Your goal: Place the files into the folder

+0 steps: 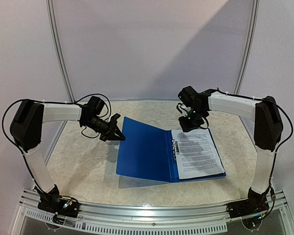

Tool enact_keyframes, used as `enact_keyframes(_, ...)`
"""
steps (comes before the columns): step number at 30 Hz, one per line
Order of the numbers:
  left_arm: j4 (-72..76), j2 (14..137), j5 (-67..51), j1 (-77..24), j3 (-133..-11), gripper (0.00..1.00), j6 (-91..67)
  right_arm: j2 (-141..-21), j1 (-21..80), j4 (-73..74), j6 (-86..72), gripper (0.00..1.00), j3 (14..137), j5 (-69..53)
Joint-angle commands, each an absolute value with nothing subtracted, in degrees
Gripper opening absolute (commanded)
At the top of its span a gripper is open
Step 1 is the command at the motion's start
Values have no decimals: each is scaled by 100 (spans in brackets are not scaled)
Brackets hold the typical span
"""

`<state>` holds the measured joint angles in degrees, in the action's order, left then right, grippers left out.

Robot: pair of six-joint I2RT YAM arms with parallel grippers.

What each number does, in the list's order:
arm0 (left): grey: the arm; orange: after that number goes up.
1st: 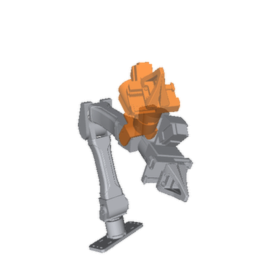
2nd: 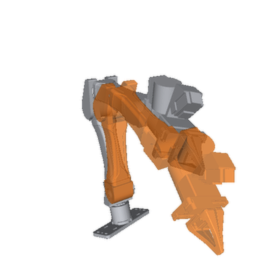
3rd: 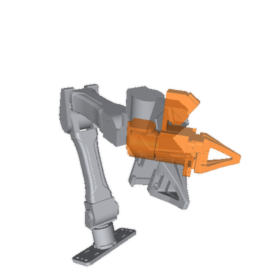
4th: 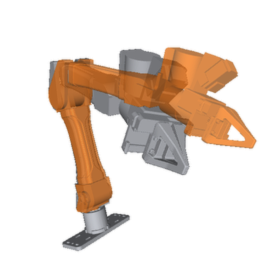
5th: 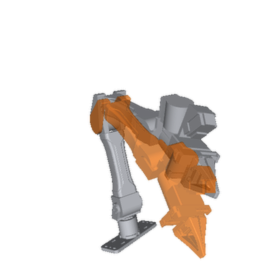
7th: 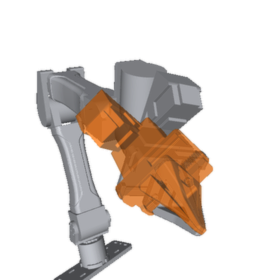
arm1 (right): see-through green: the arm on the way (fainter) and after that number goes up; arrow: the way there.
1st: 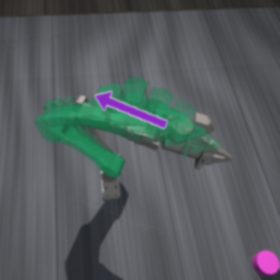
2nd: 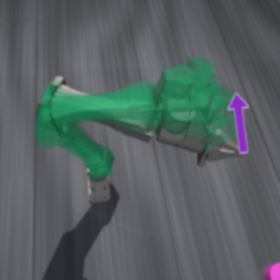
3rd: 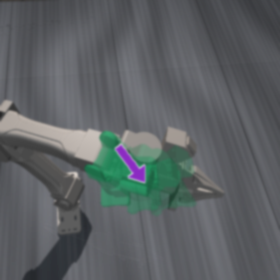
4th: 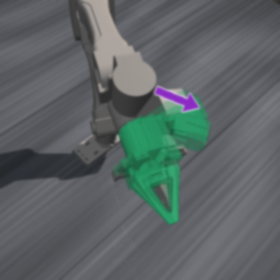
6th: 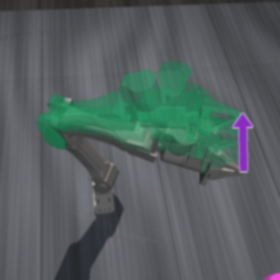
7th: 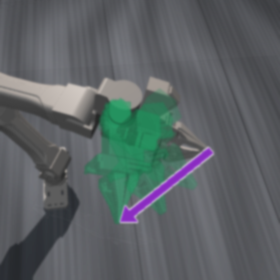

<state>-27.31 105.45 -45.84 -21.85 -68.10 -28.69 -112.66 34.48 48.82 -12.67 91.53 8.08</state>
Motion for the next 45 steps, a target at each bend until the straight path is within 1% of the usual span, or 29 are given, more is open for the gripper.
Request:
enact_keyframes(1, -2690, 10621, -4547, -2151, -6913, 0, -2882, -11527, 3797, 4461, -1082, 24, 9360, -193)
enact_keyframes(3, -2689, 10626, -4552, -2150, -6917, 0, -2880, -11693, 3800, 4447, -1134, 16, 9430, -219)
enact_keyframes(4, -2689, 10626, -4550, -2146, -6917, 0, -2882, -11761, 3800, 4454, -1154, 15, 9460, -201)
enact_keyframes(8, -2689, 10617, -4547, -2146, -6908, 0, -2875, -11944, 3805, 4531, -1195, 19, 9531, -35)
enact_keyframes(10, -2682, 10622, -4552, -2150, -6908, 0, -2875, -12022, 3806, 4578, -1195, 19, 9532, 188)
enact_keyframes(14, -2689, 10626, -4551, -2145, -6916, 0, -2890, -12173, 3799, 4557, -1177, 20, 9568, 161)
enact_keyframes(22, -2676, 10610, -4558, -2145, -6917, 0, -2892, -12260, 3798, 4533, -1200, 18, 9521, 78)
enact_keyframes(41, -2670, 10600, -4575, -2145, -6921, 0, -2904, -12401, 3799, 4579, -1136, 19, 9493, 62)
enact_keyframes(45, -2672, 10607, -4572, -2145, -6926, 0, -2908, -12380, 3797, 4637, -1142, 16, 9510, 62)
